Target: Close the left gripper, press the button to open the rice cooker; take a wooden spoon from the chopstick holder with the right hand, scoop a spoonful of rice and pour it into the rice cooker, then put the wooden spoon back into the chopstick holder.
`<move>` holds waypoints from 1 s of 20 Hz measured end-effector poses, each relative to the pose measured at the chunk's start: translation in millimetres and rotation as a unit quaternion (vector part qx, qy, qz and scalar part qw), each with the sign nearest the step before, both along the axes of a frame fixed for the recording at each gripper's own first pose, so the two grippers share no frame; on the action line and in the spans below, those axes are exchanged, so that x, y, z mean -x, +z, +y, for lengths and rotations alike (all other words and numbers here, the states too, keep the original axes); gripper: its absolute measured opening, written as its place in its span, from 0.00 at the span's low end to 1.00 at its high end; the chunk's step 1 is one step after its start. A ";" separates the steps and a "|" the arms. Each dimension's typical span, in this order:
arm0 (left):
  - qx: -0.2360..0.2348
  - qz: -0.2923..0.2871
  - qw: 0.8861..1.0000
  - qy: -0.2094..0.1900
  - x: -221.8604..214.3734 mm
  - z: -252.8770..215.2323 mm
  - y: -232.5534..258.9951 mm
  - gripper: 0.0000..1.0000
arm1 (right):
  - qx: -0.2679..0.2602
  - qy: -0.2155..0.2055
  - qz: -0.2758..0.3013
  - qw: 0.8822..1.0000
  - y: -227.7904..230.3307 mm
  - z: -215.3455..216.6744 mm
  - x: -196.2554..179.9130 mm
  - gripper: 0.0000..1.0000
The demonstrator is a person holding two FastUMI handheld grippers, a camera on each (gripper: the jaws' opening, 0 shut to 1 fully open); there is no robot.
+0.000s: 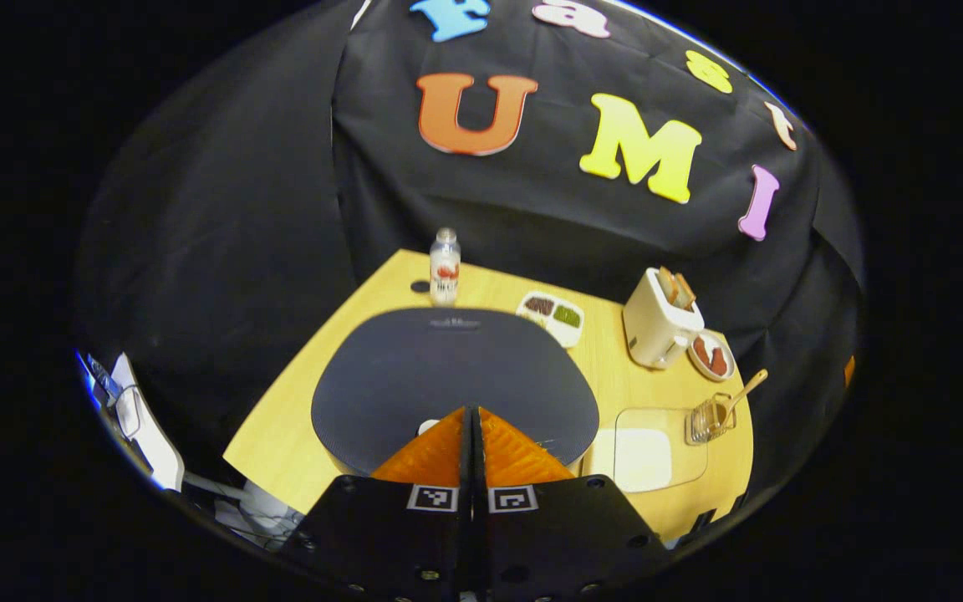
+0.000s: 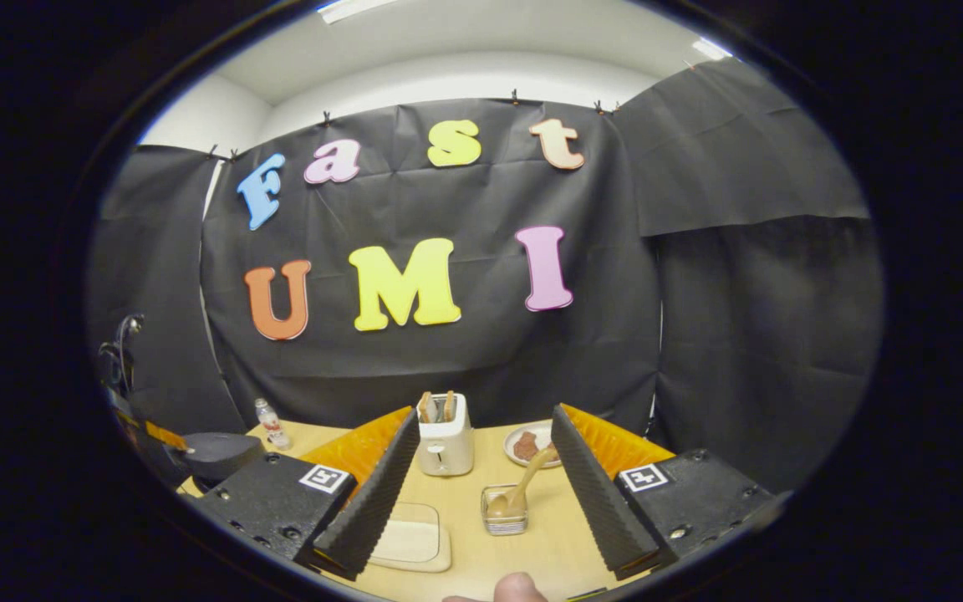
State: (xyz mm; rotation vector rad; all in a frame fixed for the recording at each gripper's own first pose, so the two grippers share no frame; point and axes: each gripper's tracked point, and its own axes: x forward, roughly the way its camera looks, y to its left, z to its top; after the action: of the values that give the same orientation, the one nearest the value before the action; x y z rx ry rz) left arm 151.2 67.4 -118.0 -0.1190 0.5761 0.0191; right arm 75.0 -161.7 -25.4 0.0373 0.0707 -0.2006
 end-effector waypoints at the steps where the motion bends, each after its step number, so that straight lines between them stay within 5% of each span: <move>1: -0.001 -0.027 1.000 0.005 -5.6 0.5 17.6 0.00 | -0.002 -0.001 0.002 1.000 -0.1 -1.7 1.0 1.00; 7: -0.012 -0.163 0.986 0.036 -30.9 -3.6 91.1 0.01 | -0.007 -0.006 0.002 1.000 1.7 -18.2 0.6 1.00; 13: -0.038 -0.213 0.976 0.013 -26.4 -32.4 114.2 0.07 | -0.012 -0.015 0.007 1.000 -2.8 -43.4 -10.3 1.00; 20: -0.047 -0.250 0.967 0.021 -20.4 -54.4 128.6 0.98 | -0.022 -0.013 0.046 0.999 -40.0 -82.7 -37.0 1.00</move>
State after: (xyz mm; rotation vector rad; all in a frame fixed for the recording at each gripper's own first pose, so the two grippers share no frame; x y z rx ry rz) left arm 171.6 13.0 10.7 -0.0398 0.0682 0.0556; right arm 112.0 -244.4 -65.4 0.0738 0.1658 -0.2257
